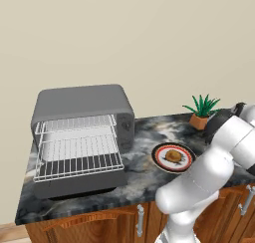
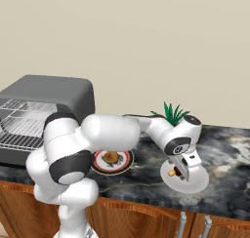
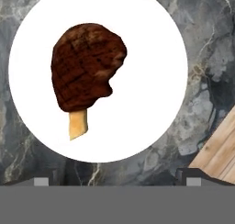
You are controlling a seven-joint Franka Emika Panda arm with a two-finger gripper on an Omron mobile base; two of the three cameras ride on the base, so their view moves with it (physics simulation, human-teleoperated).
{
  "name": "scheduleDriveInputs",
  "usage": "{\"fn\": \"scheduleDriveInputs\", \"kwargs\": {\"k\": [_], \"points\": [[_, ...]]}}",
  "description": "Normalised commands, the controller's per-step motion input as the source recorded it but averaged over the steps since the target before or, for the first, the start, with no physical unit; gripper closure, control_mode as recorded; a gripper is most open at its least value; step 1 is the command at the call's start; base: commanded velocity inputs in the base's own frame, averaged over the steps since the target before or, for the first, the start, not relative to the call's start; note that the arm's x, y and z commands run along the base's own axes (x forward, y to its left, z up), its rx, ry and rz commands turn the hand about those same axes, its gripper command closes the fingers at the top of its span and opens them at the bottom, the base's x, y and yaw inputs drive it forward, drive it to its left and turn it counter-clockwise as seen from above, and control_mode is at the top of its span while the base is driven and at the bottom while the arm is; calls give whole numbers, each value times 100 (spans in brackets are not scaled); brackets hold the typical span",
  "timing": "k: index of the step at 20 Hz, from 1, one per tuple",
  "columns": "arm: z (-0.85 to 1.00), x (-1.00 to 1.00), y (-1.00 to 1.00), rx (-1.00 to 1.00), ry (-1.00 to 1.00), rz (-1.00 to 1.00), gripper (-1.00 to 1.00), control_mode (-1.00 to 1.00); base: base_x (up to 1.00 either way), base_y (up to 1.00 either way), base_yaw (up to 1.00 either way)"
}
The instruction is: Open the toaster oven door. Place the bread on the top rack in the toaster oven and place the steak on the bottom rack.
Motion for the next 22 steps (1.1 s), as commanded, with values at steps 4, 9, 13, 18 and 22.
{"fn": "scheduleDriveInputs", "kwargs": {"k": [4, 9, 13, 18, 22], "points": [[-9, 14, -9, 0, 0, -6, -100, -100, 0, 0, 0], [-12, 17, -15, 0, 4, -6, -100, -100, 0, 0, 0], [-15, 17, -3, 0, 1, -7, -100, -100, 0, 0, 0], [-18, 30, -1, 5, 1, -5, -100, -100, 0, 0, 0], [-20, 26, -6, 3, 0, 0, -100, -100, 0, 0, 0]]}}
